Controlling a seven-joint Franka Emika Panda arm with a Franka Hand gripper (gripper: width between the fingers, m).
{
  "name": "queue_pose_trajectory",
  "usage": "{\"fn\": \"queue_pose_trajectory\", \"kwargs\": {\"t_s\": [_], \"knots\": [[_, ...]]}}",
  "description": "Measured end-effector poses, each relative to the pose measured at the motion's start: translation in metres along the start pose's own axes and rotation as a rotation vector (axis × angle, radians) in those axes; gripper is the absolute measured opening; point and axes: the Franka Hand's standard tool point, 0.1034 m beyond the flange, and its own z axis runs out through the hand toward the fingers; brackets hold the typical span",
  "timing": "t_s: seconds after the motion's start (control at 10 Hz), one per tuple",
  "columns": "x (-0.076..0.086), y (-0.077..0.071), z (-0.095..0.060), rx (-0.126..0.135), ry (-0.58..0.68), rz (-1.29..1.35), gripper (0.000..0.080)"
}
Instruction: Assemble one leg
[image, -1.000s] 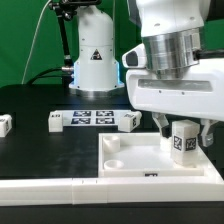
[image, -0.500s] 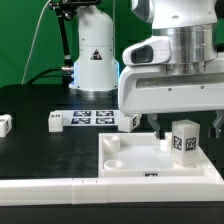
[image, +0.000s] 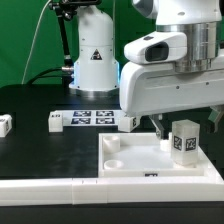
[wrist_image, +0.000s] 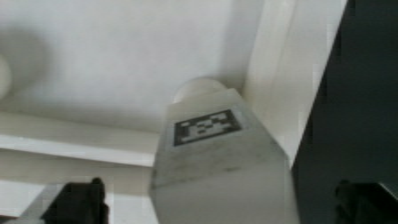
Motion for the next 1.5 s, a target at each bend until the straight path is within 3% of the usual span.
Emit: {"fn": "queue_pose_trajectory", "kwargs": {"t_s": [0.1, 0.2, 0.3, 0.4, 0.7, 1.5], "knots": [[0.0000, 0.0001, 0.0000, 0.000, 0.000, 0.000, 0.0564], [0.0000, 0.0002, 0.0000, 0.000, 0.000, 0.000, 0.0564], [0.0000, 0.0002, 0.0001, 0.000, 0.000, 0.000, 0.0363], [-0.0001, 0.0013, 0.0001, -0.001, 0.000, 0.003, 0.0291], [-0.0001, 0.0015, 0.0001, -0.001, 0.000, 0.036, 0.0291], [-0.0016, 0.0039, 0.0007, -0.007, -0.009, 0.965, 0.0292]]}}
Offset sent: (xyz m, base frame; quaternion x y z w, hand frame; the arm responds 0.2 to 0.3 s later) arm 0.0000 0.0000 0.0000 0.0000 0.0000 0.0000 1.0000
